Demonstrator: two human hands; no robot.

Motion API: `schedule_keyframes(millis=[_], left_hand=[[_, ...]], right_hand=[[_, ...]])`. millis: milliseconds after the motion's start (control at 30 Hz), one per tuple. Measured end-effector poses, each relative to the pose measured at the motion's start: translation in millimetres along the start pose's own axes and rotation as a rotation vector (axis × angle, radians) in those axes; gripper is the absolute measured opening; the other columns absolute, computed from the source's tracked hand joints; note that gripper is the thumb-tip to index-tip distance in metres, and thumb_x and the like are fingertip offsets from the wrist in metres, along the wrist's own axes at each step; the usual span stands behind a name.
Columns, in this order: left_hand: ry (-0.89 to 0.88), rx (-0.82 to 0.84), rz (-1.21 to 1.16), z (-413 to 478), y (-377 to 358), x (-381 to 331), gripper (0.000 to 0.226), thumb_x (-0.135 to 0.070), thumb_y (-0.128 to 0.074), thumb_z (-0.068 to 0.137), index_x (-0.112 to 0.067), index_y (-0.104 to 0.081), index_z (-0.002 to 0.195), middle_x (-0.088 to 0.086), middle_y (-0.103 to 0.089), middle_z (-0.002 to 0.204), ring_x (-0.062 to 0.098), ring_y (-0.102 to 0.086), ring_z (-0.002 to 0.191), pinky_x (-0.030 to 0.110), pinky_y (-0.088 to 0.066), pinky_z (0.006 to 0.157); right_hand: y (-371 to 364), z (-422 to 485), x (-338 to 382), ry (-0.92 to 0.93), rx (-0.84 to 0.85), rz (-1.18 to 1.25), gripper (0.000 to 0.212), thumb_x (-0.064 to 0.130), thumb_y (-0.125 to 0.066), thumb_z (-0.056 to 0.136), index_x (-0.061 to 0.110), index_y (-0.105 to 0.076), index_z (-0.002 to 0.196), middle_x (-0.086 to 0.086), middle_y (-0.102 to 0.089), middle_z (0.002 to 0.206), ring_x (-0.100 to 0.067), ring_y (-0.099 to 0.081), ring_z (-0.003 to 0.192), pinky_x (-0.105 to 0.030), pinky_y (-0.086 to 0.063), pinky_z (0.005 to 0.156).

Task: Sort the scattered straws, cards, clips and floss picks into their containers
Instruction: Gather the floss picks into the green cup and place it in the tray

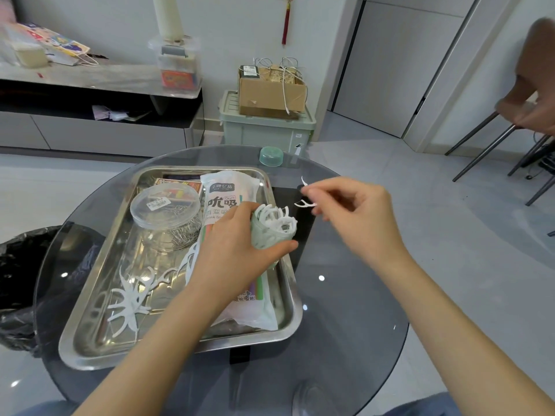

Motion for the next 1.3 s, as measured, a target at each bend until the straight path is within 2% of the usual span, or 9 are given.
schedule_keyframes(millis=[100,200,333,533,667,767,967,1133,1300], left_hand=[[0.011,0.008,-0.036,5.7,-1.4,-1.0,0.055,-0.053,-0.075,0.069,-0.032,-0.045,0.11,-0.022,-0.049,0.095,0.005,-0.049,0.089,0.031,-0.044,0.087],[0.052,0.035,-0.125,9.2,-5.2,1.2,0.054,-0.042,-0.079,0.069,-0.032,-0.044,0.109,-0.025,-0.052,0.092,-0.001,-0.053,0.086,0.028,-0.048,0.085],[0.112,0.037,-0.243,13.4,-9.6,9.5,0.057,-0.04,-0.081,0.065,-0.036,-0.042,0.107,-0.029,-0.052,0.093,-0.012,-0.051,0.087,0.022,-0.046,0.078],[0.097,0.05,-0.211,15.1,-7.9,13.2,0.056,-0.051,-0.074,0.058,-0.045,-0.038,0.101,-0.035,-0.049,0.092,-0.016,-0.05,0.082,0.007,-0.036,0.062],[0.084,0.046,-0.193,19.6,-6.8,12.8,0.058,-0.052,-0.074,0.059,-0.043,-0.039,0.105,-0.035,-0.048,0.092,-0.015,-0.05,0.082,0.006,-0.037,0.059],[0.076,0.046,-0.19,18.8,-5.8,11.8,0.061,-0.053,-0.073,0.059,-0.04,-0.04,0.109,-0.035,-0.048,0.093,-0.014,-0.05,0.083,0.005,-0.037,0.058],[0.083,0.057,-0.17,8.1,-1.4,10.6,0.049,-0.057,-0.069,0.054,-0.048,-0.04,0.093,-0.034,-0.052,0.089,-0.023,-0.049,0.085,0.009,-0.039,0.063],[0.038,0.052,-0.127,12.1,1.7,7.2,0.049,-0.055,-0.072,0.057,-0.048,-0.038,0.092,-0.035,-0.05,0.088,-0.028,-0.045,0.085,0.005,-0.037,0.06],[0.036,0.055,-0.147,14.5,5.2,7.3,0.056,-0.046,-0.077,0.063,-0.037,-0.041,0.105,-0.031,-0.049,0.09,-0.015,-0.048,0.083,0.011,-0.039,0.065]], right_hand=[[20.7,12.4,-44.3,-0.142,-0.063,-0.204,0.011,0.016,-0.066,0.087,0.024,-0.073,0.086,0.019,-0.067,0.072,-0.008,-0.065,0.075,-0.014,-0.045,0.067],[21.3,9.3,-99.7,-0.329,0.081,-0.528,0.029,0.021,-0.063,0.089,0.013,-0.065,0.117,0.0,-0.067,0.113,-0.02,-0.058,0.111,-0.02,-0.041,0.088],[18.0,15.0,-145.1,-0.428,0.253,-0.792,0.068,0.045,-0.056,0.091,0.018,-0.031,0.147,-0.011,-0.02,0.156,-0.024,-0.017,0.144,-0.038,-0.019,0.114],[-6.6,31.3,-169.9,-0.458,0.319,-0.822,0.063,0.052,-0.04,0.095,0.021,-0.025,0.148,-0.008,-0.015,0.158,-0.027,-0.008,0.145,-0.054,-0.008,0.115],[-20.2,39.1,-171.0,-0.381,0.33,-0.809,0.057,0.05,-0.036,0.097,0.024,-0.027,0.147,-0.003,-0.018,0.157,-0.028,-0.009,0.145,-0.056,-0.005,0.113],[-23.1,44.4,-175.1,-0.405,0.331,-0.758,0.066,0.055,-0.032,0.096,0.025,-0.011,0.151,-0.004,-0.01,0.16,-0.027,-0.004,0.147,-0.056,-0.001,0.113],[-51.3,71.1,-175.5,-0.346,0.452,-0.843,0.072,0.072,-0.016,0.089,0.036,-0.007,0.15,0.005,0.003,0.16,-0.028,0.006,0.147,-0.064,0.002,0.11],[-65.8,47.5,-161.0,-0.224,0.524,-0.91,0.062,0.056,-0.014,0.098,0.025,-0.01,0.151,0.009,0.0,0.16,-0.02,0.002,0.147,-0.063,-0.001,0.111],[-51.2,-15.8,-133.6,-0.131,0.611,-0.885,0.052,0.039,-0.015,0.103,0.025,-0.007,0.152,0.011,0.003,0.16,-0.016,0.005,0.147,-0.054,-0.002,0.115]])
Point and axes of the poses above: each hand's wrist, its own z-axis towards the middle knuckle, its own y-axis out of the back of the hand, x = y × z, the point moved 4 cm from there along z, towards the middle knuckle
